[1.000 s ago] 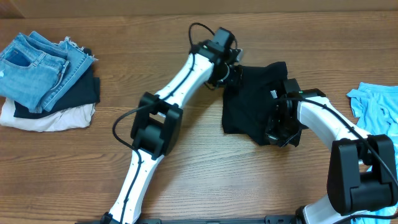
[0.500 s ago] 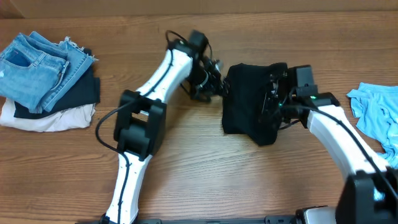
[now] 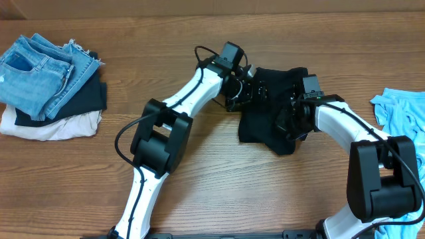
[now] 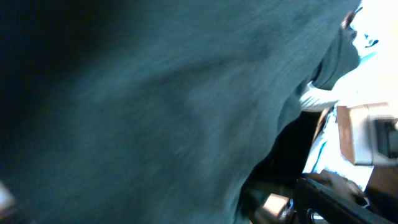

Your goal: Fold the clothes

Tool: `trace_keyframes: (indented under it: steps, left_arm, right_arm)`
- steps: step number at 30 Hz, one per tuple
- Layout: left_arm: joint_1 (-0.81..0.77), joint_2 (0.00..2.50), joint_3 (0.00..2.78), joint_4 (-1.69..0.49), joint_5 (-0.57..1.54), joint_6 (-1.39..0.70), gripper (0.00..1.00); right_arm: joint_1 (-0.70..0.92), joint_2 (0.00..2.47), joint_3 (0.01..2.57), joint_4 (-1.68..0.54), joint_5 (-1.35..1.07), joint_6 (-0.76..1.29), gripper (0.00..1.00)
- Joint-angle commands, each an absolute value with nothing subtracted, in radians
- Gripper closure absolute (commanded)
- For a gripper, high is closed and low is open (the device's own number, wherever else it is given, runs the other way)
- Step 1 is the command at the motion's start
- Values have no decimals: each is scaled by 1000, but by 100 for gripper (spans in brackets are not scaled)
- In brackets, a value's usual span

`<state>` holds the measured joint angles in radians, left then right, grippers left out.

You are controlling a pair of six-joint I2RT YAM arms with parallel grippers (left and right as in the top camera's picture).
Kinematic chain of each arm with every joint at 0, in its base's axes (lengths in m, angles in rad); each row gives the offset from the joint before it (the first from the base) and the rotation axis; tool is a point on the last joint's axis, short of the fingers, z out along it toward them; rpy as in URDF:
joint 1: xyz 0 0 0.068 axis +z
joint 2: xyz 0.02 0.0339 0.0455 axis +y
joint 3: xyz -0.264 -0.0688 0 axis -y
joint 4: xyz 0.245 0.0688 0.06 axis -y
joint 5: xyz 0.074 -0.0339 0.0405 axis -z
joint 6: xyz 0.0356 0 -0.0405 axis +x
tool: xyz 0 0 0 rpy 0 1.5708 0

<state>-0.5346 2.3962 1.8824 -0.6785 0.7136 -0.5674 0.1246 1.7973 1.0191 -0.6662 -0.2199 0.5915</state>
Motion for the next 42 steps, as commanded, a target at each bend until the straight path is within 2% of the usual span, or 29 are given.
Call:
trace_keyframes:
  steps: [1, 2, 3, 4, 5, 6, 10, 13, 16, 20, 23, 24, 27, 29, 32, 36, 39, 42]
  left_arm:
    - [-596, 2417, 1865, -640, 633, -678, 7]
    - [-606, 2417, 1865, -640, 617, -677, 19]
    - [-611, 2417, 1865, -641, 600, -677, 36]
    - [-614, 2417, 1865, -641, 595, -670, 62]
    - [-615, 2417, 1865, -638, 595, -630, 83]
    - [-614, 2417, 1865, -646, 596, -554, 96]
    - [-549, 2394, 1866, -840, 550, -329, 96]
    - [-449, 2274, 1866, -943, 448, -287, 96]
    - [-293, 2080, 1866, -957, 412, -277, 96]
    - [19, 1888, 1866, -967, 439, -210, 96]
    - [336, 1843, 1866, -922, 540, -205, 96]
    - [394, 1844, 1866, -908, 570, -203, 96]
    - [656, 1849, 1866, -764, 656, -192, 96]
    - [749, 1871, 1866, -665, 673, -253, 96]
    - [807, 1992, 1866, -426, 869, -405, 96]
    - [801, 2070, 1866, -271, 935, -521, 96]
    - [790, 2073, 1866, -279, 930, -531, 96]
    - [783, 2073, 1866, -438, 868, -643, 96]
  right_arm:
    - [122, 1825, 1015, -667, -180, 599, 96]
    - [122, 1825, 1015, -670, -180, 598, 96]
    - [122, 1825, 1015, -672, -180, 595, 96]
    - [122, 1825, 1015, -678, -180, 595, 96]
    - [122, 1825, 1015, -686, -180, 595, 96]
    - [122, 1825, 1015, -701, -185, 567, 96]
    - [120, 1775, 1065, -867, -188, 451, 96]
    - [120, 1604, 1159, -984, -191, 398, 96]
    - [120, 1428, 1251, -1027, -207, 392, 96]
    - [120, 1350, 1267, -1021, -212, 396, 96]
    - [121, 1352, 1267, -1025, -226, 396, 96]
    - [121, 1352, 1267, -1029, -230, 396, 96]
    - [121, 1352, 1267, -1067, -229, 395, 96]
    - [121, 1352, 1267, -1092, -232, 396, 96]
    - [121, 1352, 1267, -1134, -256, 427, 96]
    - [121, 1352, 1267, -1151, -267, 450, 96]
    - [121, 1352, 1267, -1150, -266, 472, 96]
    - [121, 1352, 1267, -1151, -266, 472, 96]
